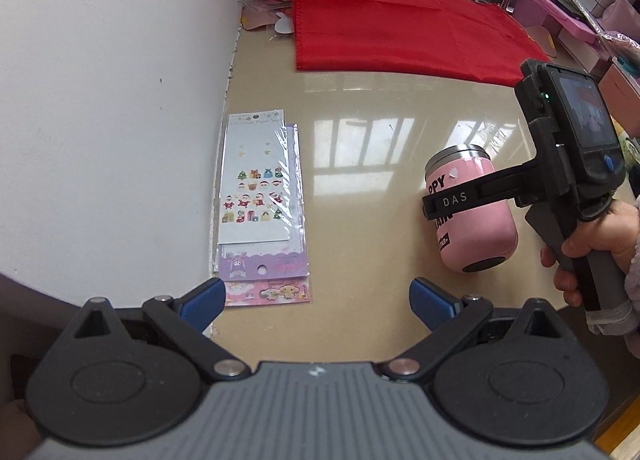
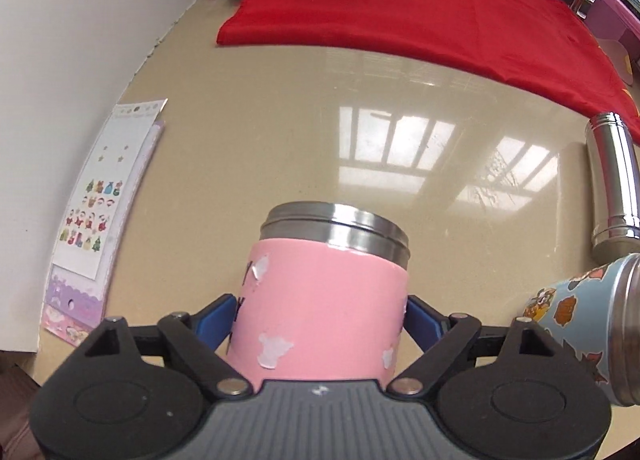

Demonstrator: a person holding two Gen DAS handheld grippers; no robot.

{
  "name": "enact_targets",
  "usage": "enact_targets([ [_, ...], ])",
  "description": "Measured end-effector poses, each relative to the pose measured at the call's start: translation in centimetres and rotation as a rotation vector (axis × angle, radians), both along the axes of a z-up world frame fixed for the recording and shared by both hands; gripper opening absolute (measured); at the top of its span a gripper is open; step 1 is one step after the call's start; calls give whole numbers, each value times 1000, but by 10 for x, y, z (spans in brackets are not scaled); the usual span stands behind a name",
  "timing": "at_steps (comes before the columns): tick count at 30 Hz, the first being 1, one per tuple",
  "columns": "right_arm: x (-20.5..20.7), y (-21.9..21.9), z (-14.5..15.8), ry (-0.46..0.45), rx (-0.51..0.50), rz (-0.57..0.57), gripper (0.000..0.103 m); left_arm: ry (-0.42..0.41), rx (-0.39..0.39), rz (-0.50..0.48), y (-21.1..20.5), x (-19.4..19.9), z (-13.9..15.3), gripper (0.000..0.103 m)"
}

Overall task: Flip cup upright
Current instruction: 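Grasp the upright pink cup with the right gripper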

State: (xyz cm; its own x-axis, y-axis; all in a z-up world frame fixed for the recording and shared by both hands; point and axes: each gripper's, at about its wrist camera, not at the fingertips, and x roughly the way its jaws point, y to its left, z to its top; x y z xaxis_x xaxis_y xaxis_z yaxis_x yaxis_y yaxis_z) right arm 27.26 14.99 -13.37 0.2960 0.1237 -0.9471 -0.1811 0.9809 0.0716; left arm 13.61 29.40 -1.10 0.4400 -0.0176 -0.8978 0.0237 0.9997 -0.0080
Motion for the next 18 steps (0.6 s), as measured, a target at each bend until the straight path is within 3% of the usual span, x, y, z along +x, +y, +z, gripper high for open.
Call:
enact_targets([
  [8, -14, 23, 1, -4, -129, 309, 88, 11, -18, 10, 1, -7, -6, 101],
  [18, 12, 11, -11, 98, -88, 191, 88, 3, -35, 17, -3, -1, -7, 101],
])
